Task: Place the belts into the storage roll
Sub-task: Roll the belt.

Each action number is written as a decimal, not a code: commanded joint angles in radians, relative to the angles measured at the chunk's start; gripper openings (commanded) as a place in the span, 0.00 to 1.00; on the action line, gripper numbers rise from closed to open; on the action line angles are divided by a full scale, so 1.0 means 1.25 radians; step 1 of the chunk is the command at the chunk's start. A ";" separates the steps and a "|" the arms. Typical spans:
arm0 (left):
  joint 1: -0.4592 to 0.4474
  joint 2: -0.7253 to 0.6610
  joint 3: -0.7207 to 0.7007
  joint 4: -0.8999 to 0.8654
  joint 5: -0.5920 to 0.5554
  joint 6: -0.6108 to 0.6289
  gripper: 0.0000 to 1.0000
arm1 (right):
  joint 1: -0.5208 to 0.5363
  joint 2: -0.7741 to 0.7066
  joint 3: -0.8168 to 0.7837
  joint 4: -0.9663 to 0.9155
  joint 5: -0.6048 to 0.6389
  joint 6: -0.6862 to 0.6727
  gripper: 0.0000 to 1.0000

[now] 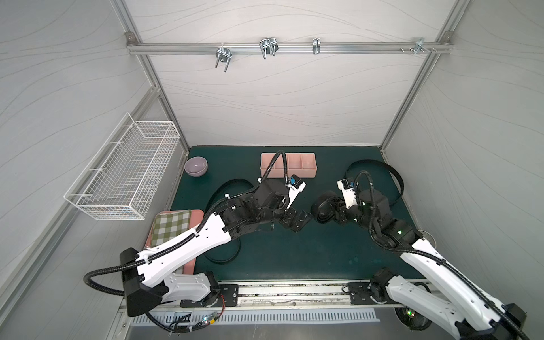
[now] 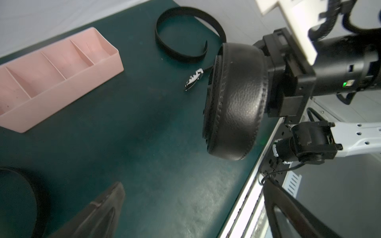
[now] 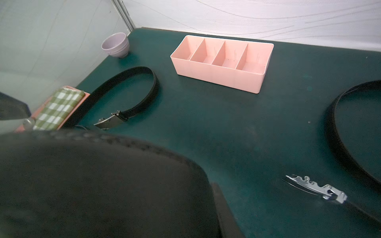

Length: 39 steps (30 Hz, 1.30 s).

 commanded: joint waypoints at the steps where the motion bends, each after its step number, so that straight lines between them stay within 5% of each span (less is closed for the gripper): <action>1: 0.010 0.031 0.086 -0.063 0.076 0.020 0.99 | 0.049 0.000 0.038 -0.022 0.079 -0.108 0.07; 8: 0.011 0.124 0.199 -0.144 0.118 0.035 0.96 | 0.119 0.019 0.036 -0.026 0.139 -0.132 0.07; 25: -0.005 0.190 0.203 -0.126 0.132 0.004 0.81 | 0.132 0.017 0.025 -0.014 0.137 -0.119 0.07; 39: -0.010 0.204 0.192 -0.080 0.110 0.001 0.52 | 0.131 0.012 0.017 -0.014 0.132 -0.111 0.07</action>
